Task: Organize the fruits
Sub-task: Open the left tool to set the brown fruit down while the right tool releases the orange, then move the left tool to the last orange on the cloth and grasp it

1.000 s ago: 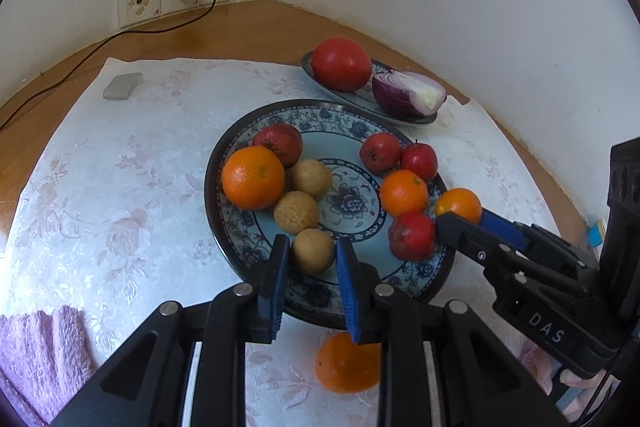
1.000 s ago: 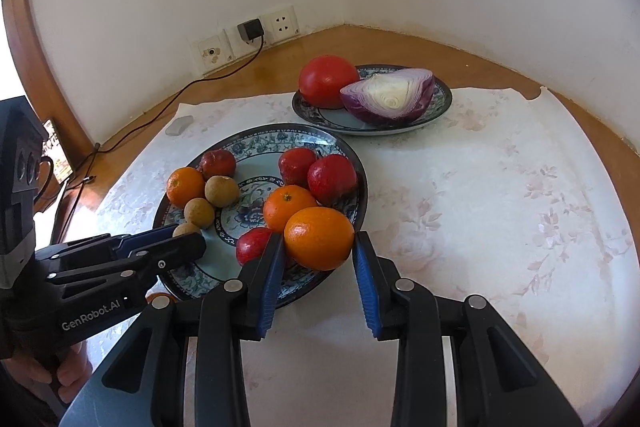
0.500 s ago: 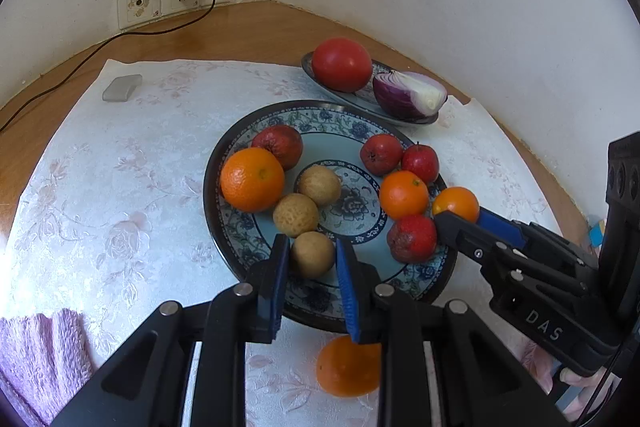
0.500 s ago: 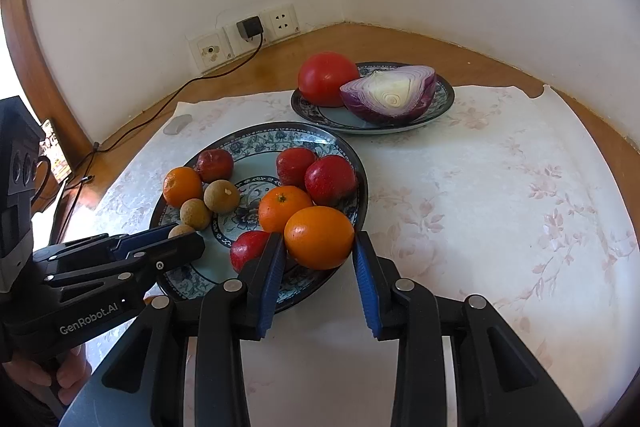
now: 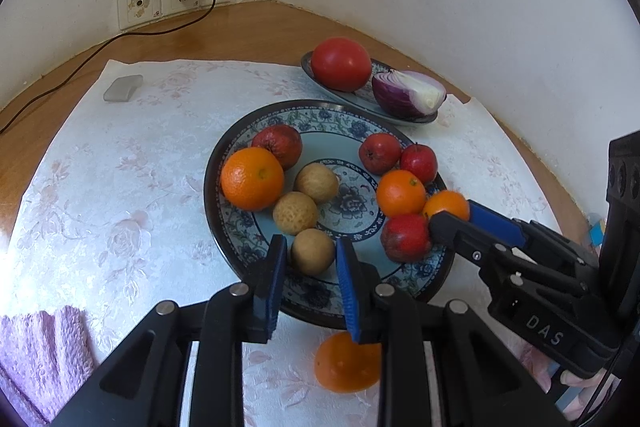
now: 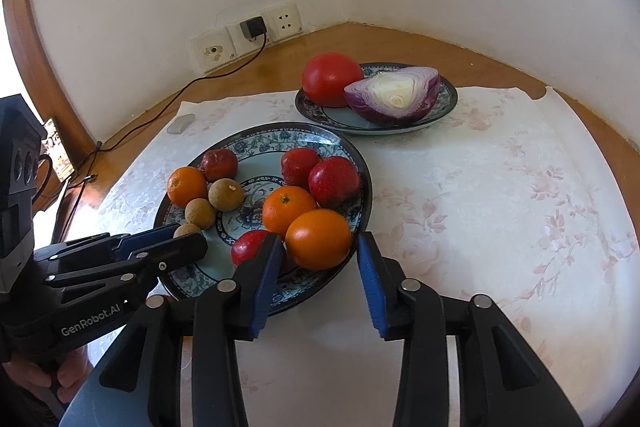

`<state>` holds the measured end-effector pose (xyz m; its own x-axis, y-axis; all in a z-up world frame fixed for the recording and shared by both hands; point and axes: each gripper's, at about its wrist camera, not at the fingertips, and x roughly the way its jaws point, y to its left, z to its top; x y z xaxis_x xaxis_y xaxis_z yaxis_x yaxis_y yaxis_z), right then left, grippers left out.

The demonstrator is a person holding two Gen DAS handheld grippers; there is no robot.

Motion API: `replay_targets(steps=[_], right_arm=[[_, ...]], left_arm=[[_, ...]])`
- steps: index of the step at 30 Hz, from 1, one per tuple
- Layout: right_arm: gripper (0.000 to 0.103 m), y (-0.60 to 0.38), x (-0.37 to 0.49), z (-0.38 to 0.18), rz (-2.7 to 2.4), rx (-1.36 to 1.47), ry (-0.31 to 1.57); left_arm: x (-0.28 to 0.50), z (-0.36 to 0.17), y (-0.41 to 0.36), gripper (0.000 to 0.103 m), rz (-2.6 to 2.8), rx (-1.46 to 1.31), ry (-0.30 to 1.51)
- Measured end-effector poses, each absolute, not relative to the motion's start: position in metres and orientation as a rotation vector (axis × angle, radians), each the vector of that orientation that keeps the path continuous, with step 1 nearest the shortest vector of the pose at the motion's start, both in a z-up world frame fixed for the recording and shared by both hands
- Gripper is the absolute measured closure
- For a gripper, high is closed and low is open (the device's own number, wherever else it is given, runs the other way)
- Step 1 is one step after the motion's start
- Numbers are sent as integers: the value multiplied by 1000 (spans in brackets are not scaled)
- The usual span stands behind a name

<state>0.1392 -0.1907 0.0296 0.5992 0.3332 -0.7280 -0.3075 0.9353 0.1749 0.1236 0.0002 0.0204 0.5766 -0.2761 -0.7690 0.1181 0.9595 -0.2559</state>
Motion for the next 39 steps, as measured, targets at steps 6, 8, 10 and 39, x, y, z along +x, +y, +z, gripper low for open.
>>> replay_targets(steps=[6,8,10,39], right_arm=[[58,-189,134,36,374,27,832],[58,-190,131,38,373,29,826],[57,-189,130,40,372,30,822],[57,-196,79,55,340,45,794]], left_arm=[[118,25,-1,71,-243,-181,924],[115,27,-1,71,-245,-177,923],[112,29,-1,71,-247,-177,921],[67,42,5,70,-246,-168,904]])
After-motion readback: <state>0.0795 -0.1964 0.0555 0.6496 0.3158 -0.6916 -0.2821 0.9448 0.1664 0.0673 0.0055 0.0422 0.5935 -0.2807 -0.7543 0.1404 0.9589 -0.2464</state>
